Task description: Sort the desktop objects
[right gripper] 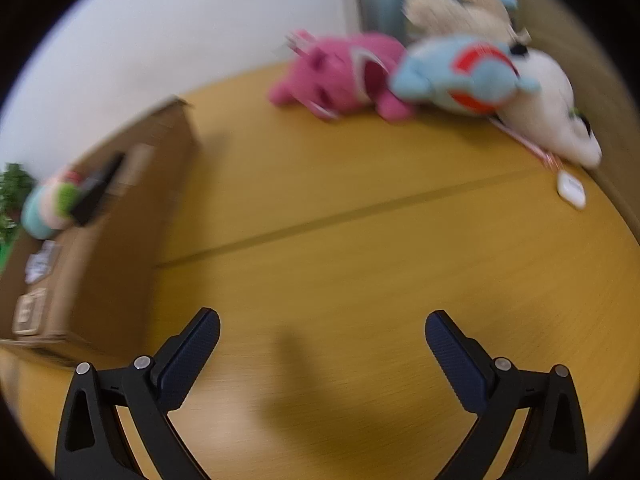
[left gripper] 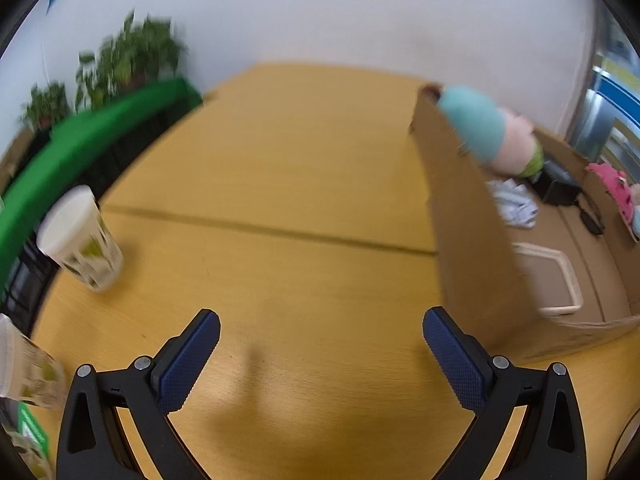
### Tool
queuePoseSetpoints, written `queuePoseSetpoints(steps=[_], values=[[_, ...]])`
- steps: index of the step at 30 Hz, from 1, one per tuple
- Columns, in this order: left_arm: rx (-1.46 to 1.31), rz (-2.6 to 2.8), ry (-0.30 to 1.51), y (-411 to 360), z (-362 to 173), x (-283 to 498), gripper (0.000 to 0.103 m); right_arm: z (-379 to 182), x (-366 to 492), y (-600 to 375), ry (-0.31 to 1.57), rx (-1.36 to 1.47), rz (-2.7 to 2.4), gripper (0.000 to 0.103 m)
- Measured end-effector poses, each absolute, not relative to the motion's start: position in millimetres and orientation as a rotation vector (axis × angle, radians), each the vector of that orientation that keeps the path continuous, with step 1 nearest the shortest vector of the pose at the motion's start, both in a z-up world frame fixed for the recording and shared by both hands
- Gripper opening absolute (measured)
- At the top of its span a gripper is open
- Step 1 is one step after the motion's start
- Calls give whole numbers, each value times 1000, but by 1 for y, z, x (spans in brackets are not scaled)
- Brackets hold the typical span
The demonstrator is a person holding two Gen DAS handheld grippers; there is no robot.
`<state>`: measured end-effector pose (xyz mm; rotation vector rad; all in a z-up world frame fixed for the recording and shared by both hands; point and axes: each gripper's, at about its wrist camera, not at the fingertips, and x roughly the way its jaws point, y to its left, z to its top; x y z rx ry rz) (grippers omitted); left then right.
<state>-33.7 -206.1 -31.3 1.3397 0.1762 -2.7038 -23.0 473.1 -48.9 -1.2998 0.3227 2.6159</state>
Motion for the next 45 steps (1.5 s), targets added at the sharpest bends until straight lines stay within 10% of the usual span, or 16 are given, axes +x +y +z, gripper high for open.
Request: queuePoseSetpoints(steps=[45], values=[[1373, -2661, 100, -234, -58, -99, 103, -67, -74, 529, 179, -1312, 2568, 103]])
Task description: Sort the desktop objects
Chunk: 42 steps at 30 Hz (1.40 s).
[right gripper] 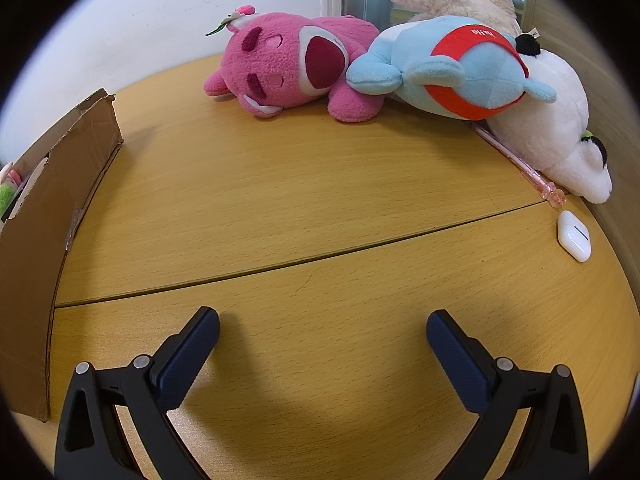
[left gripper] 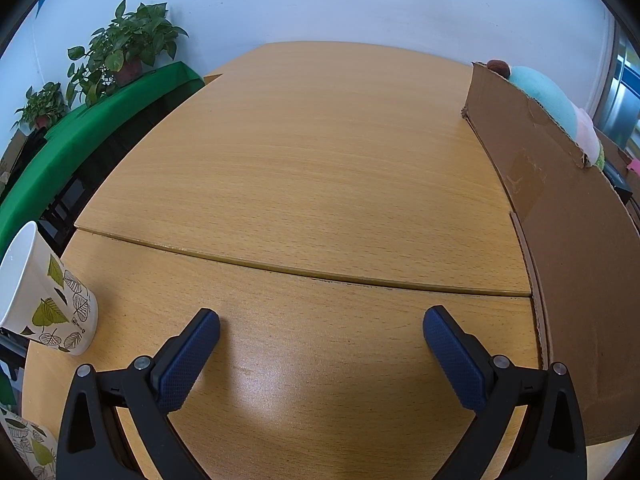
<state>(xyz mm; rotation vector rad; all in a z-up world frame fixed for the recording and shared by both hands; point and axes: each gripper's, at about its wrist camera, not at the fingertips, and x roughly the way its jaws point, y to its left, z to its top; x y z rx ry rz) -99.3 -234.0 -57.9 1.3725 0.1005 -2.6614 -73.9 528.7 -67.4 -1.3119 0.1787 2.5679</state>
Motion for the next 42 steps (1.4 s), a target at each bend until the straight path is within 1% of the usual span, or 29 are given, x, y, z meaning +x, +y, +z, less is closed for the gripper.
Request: queuePoseSetpoints(steps=[42], values=[[1369, -2662, 100, -233, -59, -97, 103, -66, -71, 528, 176, -1312, 2570, 103]])
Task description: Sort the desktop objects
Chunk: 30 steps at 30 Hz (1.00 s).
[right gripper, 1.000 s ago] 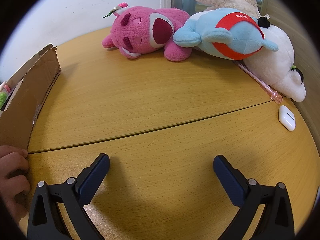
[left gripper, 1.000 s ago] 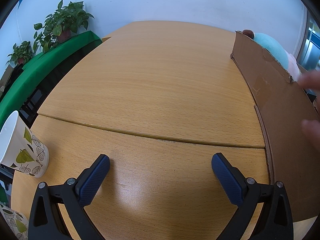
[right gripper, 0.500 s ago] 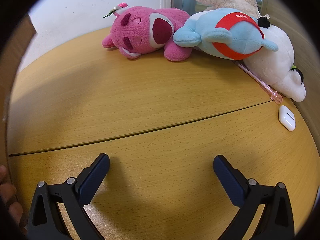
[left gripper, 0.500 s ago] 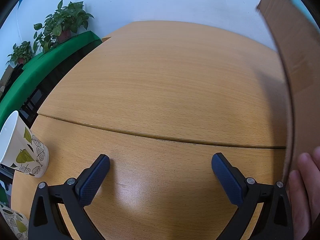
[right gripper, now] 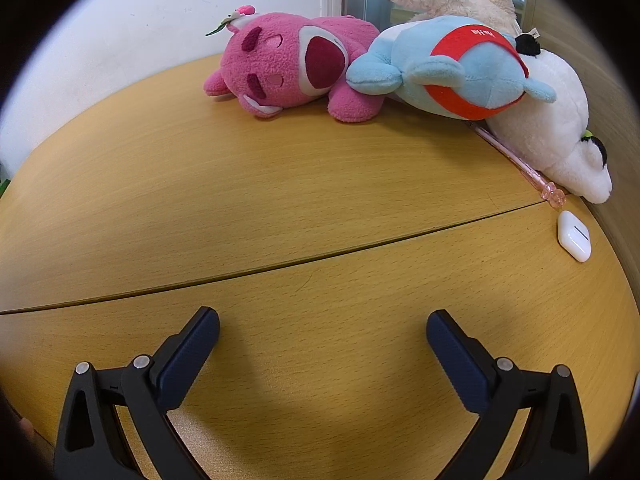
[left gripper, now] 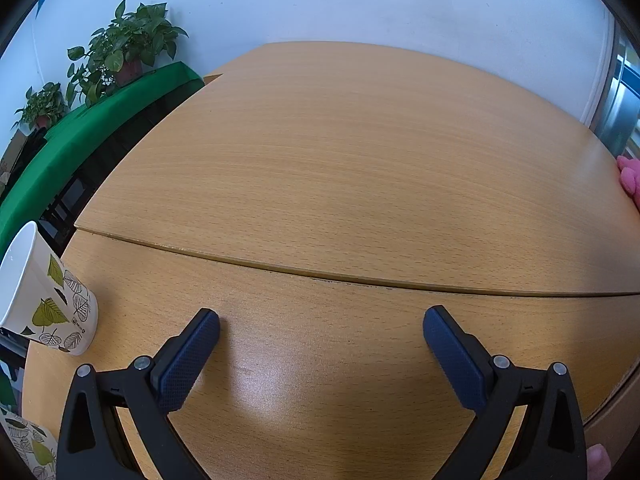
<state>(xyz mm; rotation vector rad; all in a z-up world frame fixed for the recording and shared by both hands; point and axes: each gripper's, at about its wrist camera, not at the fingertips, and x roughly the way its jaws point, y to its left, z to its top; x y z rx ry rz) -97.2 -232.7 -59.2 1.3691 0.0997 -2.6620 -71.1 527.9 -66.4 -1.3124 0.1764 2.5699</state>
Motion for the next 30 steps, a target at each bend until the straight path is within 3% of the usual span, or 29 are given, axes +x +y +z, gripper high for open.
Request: queuePoseSetpoints(steps=[30], values=[[1367, -2662, 100, -232, -60, -97, 103, -66, -68, 528, 176, -1312, 2573, 103]])
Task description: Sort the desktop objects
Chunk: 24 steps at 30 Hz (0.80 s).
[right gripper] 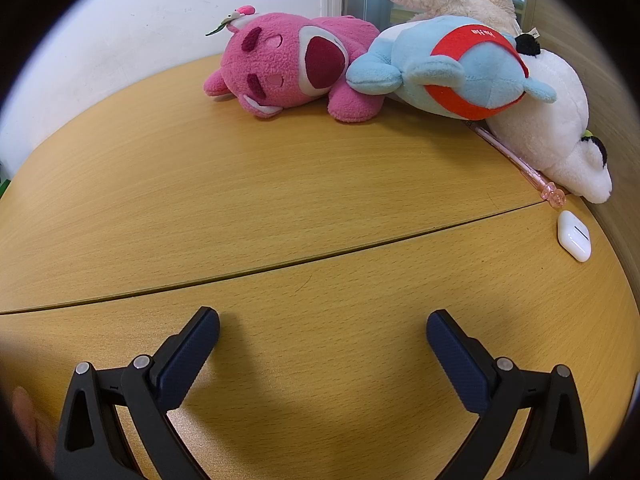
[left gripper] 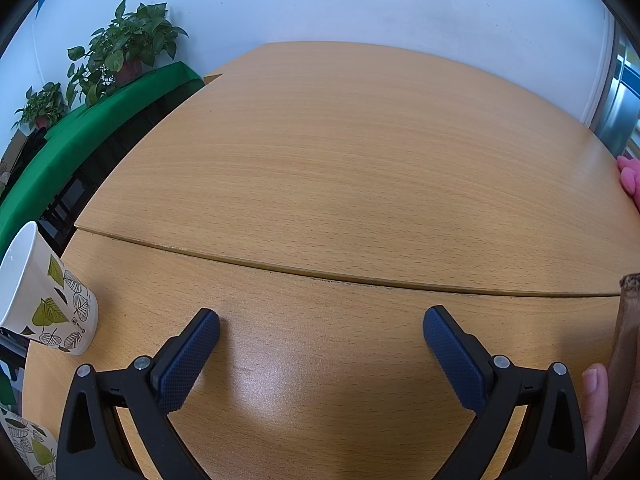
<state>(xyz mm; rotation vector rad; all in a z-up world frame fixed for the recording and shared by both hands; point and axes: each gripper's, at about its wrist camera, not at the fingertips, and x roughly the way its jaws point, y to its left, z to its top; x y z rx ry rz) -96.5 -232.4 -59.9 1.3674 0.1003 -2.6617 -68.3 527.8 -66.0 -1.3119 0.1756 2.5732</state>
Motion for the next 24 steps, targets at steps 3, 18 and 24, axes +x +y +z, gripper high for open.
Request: queuePoseSetpoints(steps=[3, 18, 24], values=[[1368, -2661, 100, -232, -60, -96, 103, -65, -68, 528, 175, -1313, 2573, 103], [1367, -2661, 101, -232, -60, -96, 103, -67, -68, 527, 175, -1313, 2574, 103], [1367, -2661, 101, -232, -60, -96, 103, -67, -68, 527, 174, -1314, 2574, 103]])
